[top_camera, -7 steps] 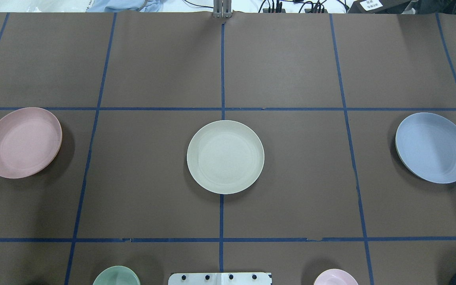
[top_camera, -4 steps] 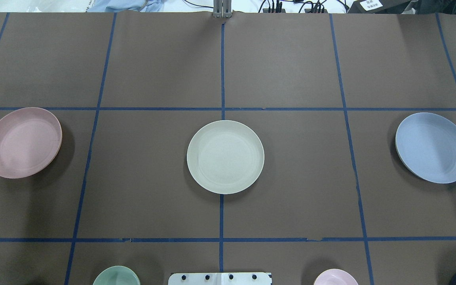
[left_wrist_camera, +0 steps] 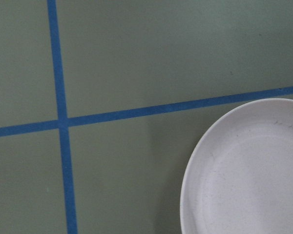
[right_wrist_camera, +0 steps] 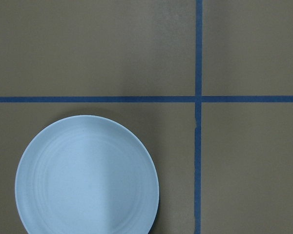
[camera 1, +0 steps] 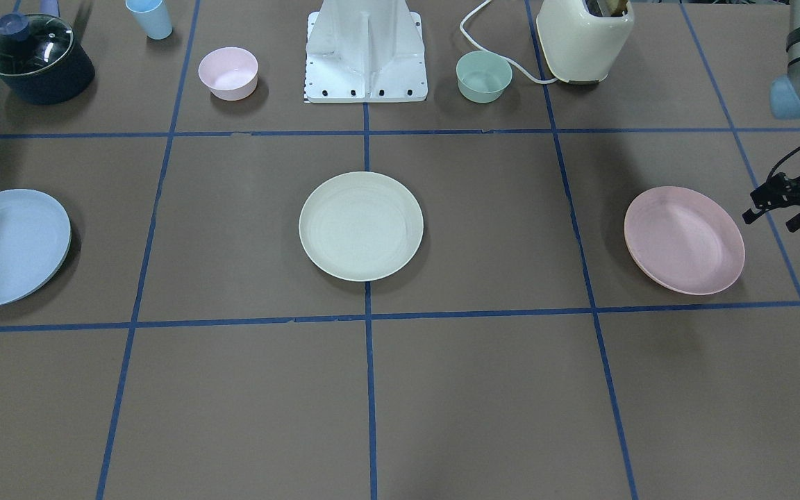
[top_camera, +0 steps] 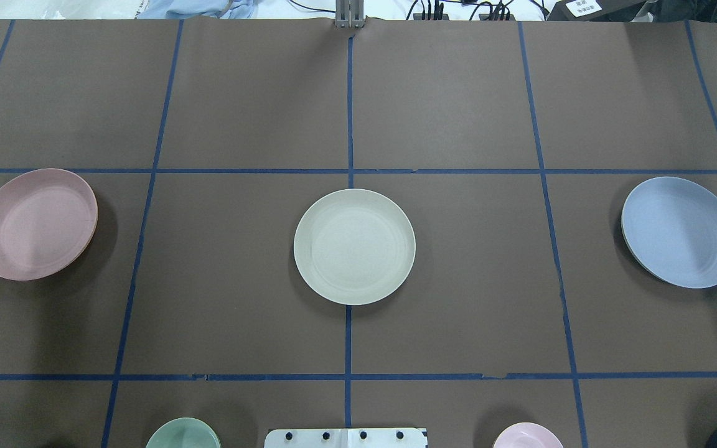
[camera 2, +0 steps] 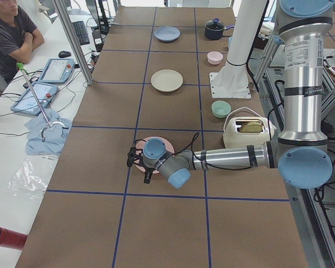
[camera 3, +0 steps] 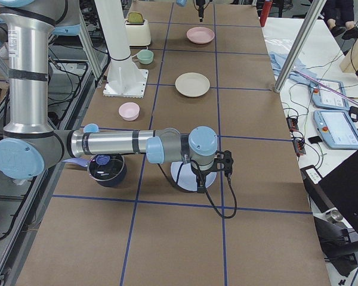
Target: Stack three plates with pink and blue
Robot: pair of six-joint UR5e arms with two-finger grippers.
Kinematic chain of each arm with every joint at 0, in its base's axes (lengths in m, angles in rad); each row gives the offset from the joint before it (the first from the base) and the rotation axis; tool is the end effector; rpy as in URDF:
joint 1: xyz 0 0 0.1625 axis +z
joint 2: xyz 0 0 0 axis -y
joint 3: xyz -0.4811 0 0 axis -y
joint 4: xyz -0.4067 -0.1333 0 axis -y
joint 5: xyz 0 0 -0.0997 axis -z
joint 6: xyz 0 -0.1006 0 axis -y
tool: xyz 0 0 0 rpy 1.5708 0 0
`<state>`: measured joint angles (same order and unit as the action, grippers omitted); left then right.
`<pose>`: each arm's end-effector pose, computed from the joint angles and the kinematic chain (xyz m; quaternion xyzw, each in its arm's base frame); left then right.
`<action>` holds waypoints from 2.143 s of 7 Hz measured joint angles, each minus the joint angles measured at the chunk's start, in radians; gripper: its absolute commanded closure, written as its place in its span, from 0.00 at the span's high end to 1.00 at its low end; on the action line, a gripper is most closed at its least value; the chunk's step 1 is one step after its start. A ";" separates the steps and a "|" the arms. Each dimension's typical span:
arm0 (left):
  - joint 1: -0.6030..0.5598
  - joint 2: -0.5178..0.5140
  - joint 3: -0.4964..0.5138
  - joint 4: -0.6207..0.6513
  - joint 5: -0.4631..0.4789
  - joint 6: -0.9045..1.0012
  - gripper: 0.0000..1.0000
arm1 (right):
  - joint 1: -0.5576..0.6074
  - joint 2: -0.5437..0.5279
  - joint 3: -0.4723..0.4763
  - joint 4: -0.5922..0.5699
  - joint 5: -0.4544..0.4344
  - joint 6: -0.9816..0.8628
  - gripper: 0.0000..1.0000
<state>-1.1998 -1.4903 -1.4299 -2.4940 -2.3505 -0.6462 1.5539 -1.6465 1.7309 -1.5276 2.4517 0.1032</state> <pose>0.1159 -0.4704 0.7216 0.1039 0.4665 0.0103 0.8783 0.0477 -0.4768 0.6588 0.0320 -0.4282 0.0118 0.9031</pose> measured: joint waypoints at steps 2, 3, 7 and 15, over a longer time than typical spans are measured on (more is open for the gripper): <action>0.065 0.002 0.021 -0.046 0.055 -0.043 0.65 | 0.000 0.000 0.001 0.001 0.000 0.000 1.00; 0.084 0.001 0.027 -0.052 0.076 -0.047 0.58 | 0.000 0.001 0.001 0.001 0.000 0.001 1.00; 0.098 -0.009 0.044 -0.053 0.091 -0.048 0.15 | 0.000 0.008 0.001 0.001 0.000 0.001 1.00; 0.082 -0.020 -0.030 -0.031 0.011 -0.052 0.00 | 0.000 0.011 -0.001 0.000 0.002 0.001 1.00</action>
<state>-1.1176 -1.5103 -1.4600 -2.5248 -2.3393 -0.6980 1.5539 -1.6352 1.7302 -1.5279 2.4534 0.1040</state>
